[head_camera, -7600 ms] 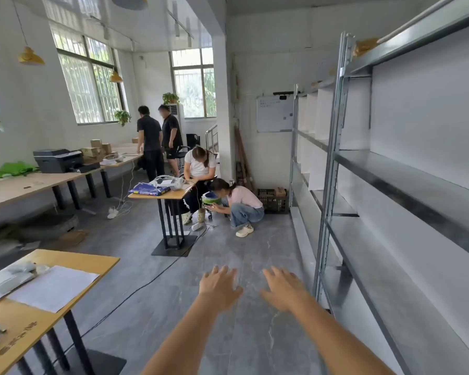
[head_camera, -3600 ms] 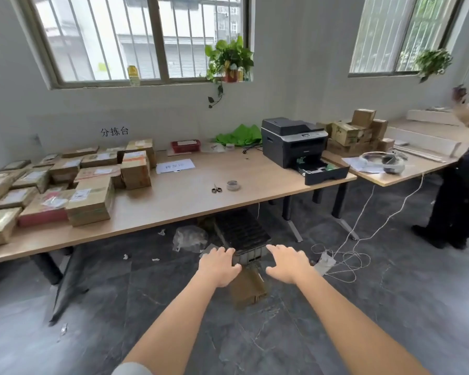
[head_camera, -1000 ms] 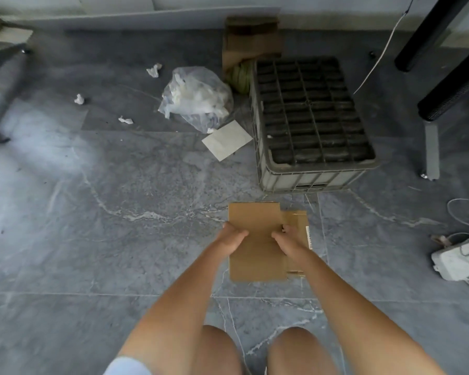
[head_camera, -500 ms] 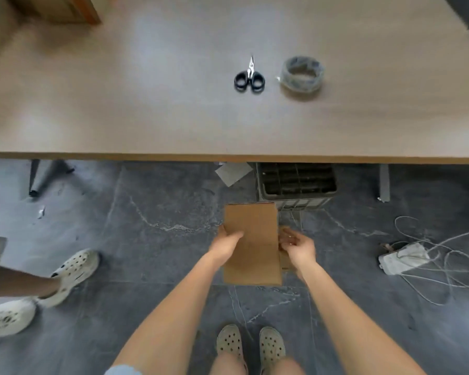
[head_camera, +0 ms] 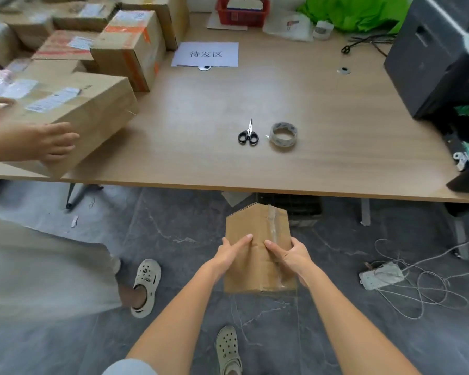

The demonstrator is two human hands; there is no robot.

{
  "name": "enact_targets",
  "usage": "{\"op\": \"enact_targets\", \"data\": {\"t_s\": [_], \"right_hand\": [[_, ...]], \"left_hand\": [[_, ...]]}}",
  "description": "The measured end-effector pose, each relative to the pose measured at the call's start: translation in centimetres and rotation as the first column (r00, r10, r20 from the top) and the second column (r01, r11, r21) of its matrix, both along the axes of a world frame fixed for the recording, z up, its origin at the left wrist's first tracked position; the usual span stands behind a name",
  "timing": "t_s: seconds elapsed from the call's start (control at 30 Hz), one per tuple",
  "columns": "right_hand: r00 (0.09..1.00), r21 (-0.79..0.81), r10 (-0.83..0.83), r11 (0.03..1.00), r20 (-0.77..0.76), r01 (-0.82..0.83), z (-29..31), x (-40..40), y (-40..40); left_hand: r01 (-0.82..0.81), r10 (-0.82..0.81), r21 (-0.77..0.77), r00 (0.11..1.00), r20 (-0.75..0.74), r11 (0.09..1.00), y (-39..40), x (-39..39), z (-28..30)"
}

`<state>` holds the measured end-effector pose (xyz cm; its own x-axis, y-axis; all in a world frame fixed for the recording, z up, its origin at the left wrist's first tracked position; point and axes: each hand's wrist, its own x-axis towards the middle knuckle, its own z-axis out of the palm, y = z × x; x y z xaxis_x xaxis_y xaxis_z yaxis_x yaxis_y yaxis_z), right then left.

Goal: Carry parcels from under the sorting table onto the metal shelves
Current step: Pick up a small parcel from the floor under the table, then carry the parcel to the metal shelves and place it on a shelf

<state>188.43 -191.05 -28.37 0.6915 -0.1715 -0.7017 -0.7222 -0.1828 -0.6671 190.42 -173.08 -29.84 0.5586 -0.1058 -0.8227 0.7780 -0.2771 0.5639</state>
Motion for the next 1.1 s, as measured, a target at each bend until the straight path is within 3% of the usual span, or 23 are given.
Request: {"op": "enact_targets", "data": {"t_s": [0.13,0.3,0.4,0.53,0.73,0.97,1.1], "right_hand": [[0.997,0.012,-0.006,1.0,0.079,0.005,3.3,-1.5,-0.9],[0.987,0.168,-0.056,0.985,0.15,0.031,6.8,-3.3,-2.1],[0.978,0.139,0.019,0.989,0.206,-0.048,8.4,-4.1,-2.0],[0.927,0.07,0.179,0.975,0.329,-0.213,9.7,-5.3,-1.1],[0.86,-0.029,0.374,0.921,0.346,-0.389,10.3,-6.8,3.4],[0.757,0.021,0.609,0.775,0.237,-0.631,11.0,-10.2,12.1],[0.671,0.06,0.675,0.69,0.306,-0.722,12.2,-13.4,16.4]], "left_hand": [[-0.05,0.054,-0.092,0.998,0.041,0.995,-0.8,-2.2,3.7],[-0.172,0.183,-0.197,0.982,0.04,0.965,-1.4,-5.3,6.5],[-0.286,0.317,-0.321,0.947,0.048,0.903,-1.5,-7.5,7.6],[-0.36,0.421,-0.318,0.895,0.148,0.877,-0.8,-10.6,8.6],[-0.541,0.648,-0.39,0.725,0.232,0.745,3.2,-16.2,10.3],[-0.694,0.782,-0.36,0.562,0.269,0.623,9.4,-23.5,11.6],[-0.779,0.849,-0.348,0.435,0.3,0.522,12.6,-28.7,12.6]]}}
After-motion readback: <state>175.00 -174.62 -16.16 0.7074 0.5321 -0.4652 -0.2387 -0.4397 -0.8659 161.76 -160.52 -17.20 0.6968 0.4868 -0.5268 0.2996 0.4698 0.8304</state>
